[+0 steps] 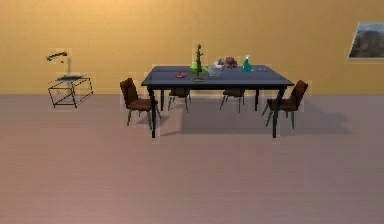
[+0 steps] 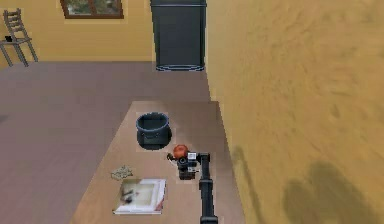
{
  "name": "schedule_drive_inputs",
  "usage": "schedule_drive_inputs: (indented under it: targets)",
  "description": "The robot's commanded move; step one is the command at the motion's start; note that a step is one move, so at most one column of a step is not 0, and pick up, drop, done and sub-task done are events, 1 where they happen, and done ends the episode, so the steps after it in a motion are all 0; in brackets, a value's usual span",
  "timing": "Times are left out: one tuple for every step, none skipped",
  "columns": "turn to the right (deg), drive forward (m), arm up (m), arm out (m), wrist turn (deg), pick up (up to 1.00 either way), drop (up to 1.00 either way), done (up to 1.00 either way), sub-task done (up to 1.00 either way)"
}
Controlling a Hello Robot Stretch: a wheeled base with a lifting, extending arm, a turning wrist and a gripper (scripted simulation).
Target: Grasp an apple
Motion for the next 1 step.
schedule_drive_inputs:
  targets:
    - [0.0,0.00,0.00,0.00,0.0,0.00,0.00,1.00,0.00]
